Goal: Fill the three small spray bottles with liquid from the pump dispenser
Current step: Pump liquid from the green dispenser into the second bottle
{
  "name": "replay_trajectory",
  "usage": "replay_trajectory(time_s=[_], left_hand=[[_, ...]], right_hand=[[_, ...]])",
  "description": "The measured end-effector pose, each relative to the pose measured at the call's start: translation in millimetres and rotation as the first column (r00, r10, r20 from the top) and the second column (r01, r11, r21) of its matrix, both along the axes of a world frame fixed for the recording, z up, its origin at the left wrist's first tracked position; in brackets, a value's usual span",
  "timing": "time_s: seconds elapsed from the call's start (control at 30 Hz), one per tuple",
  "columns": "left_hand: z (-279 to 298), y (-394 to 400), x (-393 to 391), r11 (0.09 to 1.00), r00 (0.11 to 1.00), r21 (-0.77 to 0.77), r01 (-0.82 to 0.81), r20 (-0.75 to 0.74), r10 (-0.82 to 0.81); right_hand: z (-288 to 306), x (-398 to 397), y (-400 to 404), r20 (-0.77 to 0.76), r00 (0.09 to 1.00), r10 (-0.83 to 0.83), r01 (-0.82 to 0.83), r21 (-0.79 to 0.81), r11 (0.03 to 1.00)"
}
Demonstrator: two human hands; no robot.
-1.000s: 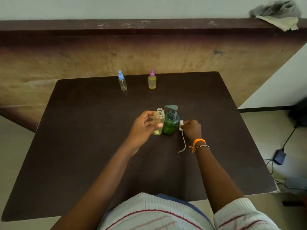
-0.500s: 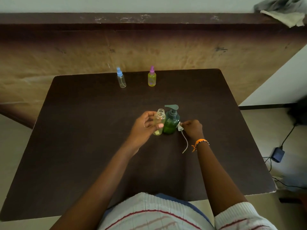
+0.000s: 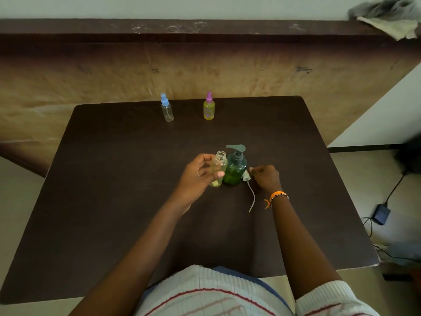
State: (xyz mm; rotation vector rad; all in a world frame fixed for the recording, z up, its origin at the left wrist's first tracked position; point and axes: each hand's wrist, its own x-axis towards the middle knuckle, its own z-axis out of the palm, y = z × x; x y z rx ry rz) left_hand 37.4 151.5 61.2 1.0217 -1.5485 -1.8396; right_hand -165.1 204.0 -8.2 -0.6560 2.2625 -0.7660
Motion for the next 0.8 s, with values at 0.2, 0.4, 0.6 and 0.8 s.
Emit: replay_trajectory(time_s=[0.2,0.4,0.6,0.8], left_hand=[[-1.9,-0.7,-1.7,1.0,0.999,-0.02,-0.008,0.034,0.009],[-8.6,-5.2,-9.6,0.99,0.985,-0.054,-0.128,0.108,0.133],[-9.0,-21.0,-19.7,0.968,0.959,-0.104,-0.227,0.151,0.241],[-15.1,-31.9,-23.3,0.963,0.95,-0.19,-0.189,0.215,0.229]], right_hand=[[34.0,6.6,-16.4,-0.036,0.999,-0.018,0.008,-0.25,0.968],[73.8,14.3,-60.1,0.119,0.993,0.023,0.025,-0.391,0.92],[68.0,29.9,-86.0,0.216,0.97,0.111,-0.052,-0.263,0.963],[68.5,32.7,-88.2,0.304,0.946,0.113,-0.055,-0.195,0.979]])
